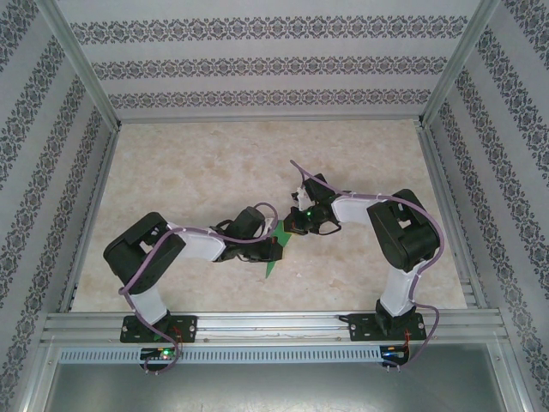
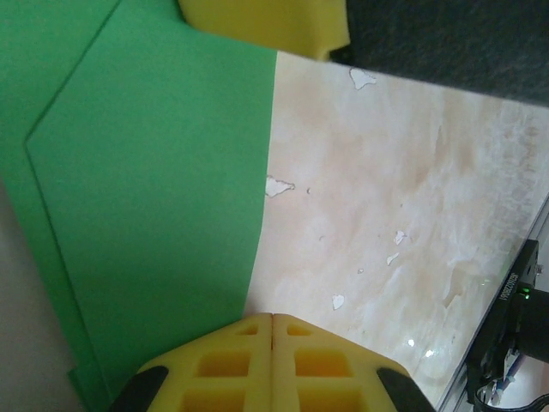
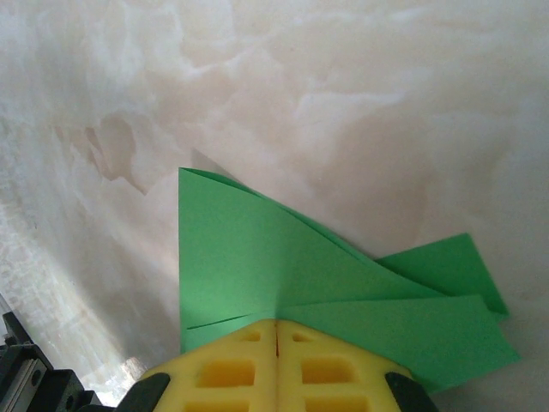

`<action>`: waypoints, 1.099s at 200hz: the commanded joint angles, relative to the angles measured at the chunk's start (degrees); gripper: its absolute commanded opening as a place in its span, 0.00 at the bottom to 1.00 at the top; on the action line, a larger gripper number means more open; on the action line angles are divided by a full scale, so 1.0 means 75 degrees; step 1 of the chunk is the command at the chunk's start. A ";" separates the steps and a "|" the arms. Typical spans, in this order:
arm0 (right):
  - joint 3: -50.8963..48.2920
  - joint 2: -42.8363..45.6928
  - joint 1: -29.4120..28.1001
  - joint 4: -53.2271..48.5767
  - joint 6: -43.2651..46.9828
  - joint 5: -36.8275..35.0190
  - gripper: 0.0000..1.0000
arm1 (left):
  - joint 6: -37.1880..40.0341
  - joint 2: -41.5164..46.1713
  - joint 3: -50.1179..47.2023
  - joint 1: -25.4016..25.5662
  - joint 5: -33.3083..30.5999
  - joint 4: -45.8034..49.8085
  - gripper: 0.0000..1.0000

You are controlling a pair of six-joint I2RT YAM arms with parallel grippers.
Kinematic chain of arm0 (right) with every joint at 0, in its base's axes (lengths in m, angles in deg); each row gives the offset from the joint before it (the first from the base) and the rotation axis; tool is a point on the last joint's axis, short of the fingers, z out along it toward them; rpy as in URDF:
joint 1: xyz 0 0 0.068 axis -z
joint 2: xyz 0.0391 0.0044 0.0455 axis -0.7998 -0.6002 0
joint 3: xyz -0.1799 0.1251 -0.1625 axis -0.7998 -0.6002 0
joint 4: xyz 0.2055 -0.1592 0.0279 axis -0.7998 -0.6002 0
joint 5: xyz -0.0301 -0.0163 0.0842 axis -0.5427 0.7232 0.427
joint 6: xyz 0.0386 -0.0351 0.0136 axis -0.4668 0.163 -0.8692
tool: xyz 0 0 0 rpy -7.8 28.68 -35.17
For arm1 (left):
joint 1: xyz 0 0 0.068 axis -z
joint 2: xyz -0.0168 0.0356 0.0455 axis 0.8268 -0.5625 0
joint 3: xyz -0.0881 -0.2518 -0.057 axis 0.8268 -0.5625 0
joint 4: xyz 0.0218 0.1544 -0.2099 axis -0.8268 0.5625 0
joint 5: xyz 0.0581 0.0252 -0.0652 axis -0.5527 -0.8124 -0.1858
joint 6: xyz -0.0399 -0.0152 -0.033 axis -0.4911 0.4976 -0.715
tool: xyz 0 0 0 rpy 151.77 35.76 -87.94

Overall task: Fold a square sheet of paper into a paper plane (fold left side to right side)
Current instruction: Fold the wing for the fifth time at the center of the table.

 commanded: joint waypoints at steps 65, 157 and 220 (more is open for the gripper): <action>-0.0182 -0.0551 -0.0004 -0.0758 0.0207 -0.1214 0.00 | 0.0228 0.0427 -0.0276 -0.0024 0.0314 0.0747 0.02; -0.0097 -0.0648 -0.0006 -0.0870 0.0283 -0.1285 0.00 | 0.0234 0.0662 -0.0584 0.0056 0.0419 0.0830 0.02; -0.0054 -0.0671 0.0004 -0.0905 0.0308 -0.1284 0.00 | 0.0180 0.1086 -0.1054 0.0255 0.0375 0.0932 0.02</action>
